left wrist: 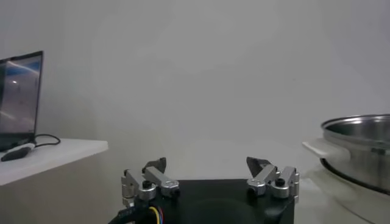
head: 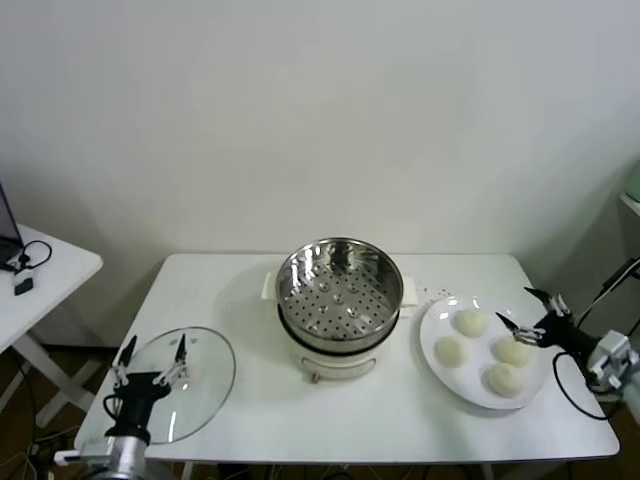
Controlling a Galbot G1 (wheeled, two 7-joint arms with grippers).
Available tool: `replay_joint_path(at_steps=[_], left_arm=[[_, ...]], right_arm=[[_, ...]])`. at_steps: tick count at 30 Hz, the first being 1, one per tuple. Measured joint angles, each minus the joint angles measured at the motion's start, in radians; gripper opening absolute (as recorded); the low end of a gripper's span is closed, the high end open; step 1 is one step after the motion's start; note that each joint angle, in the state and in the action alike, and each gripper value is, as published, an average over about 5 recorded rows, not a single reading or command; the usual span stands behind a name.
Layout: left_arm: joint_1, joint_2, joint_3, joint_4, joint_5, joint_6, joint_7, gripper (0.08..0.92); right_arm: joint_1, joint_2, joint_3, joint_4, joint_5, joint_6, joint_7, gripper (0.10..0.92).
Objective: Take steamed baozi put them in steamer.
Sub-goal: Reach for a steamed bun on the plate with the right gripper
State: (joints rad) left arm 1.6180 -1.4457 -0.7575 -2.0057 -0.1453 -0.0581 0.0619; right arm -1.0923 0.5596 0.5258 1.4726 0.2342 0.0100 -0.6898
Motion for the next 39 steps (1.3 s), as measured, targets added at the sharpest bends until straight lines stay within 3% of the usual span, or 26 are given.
replay_joint_path(at_steps=[17, 26, 39], left_arm=[[-0.02, 0.034, -0.004, 0.009, -0.015, 0.017, -0.013, 0.823], [-0.013, 0.048, -0.013, 0.003, -0.03, 0.028, -0.016, 0.823], [-0.012, 0.055, -0.035, 0.005, -0.038, 0.033, -0.019, 0.823]], right_arm=[[0.807, -0.033, -0.82, -0.305, -0.202, -0.014, -0.398, 0.823], [0.959, 0.079, -1.018, -0.463, -0.297, -0.011, -0.457, 0.823], [1.011, 0.25, -1.074, -0.643, -0.417, 0.019, -0.464, 0.823]])
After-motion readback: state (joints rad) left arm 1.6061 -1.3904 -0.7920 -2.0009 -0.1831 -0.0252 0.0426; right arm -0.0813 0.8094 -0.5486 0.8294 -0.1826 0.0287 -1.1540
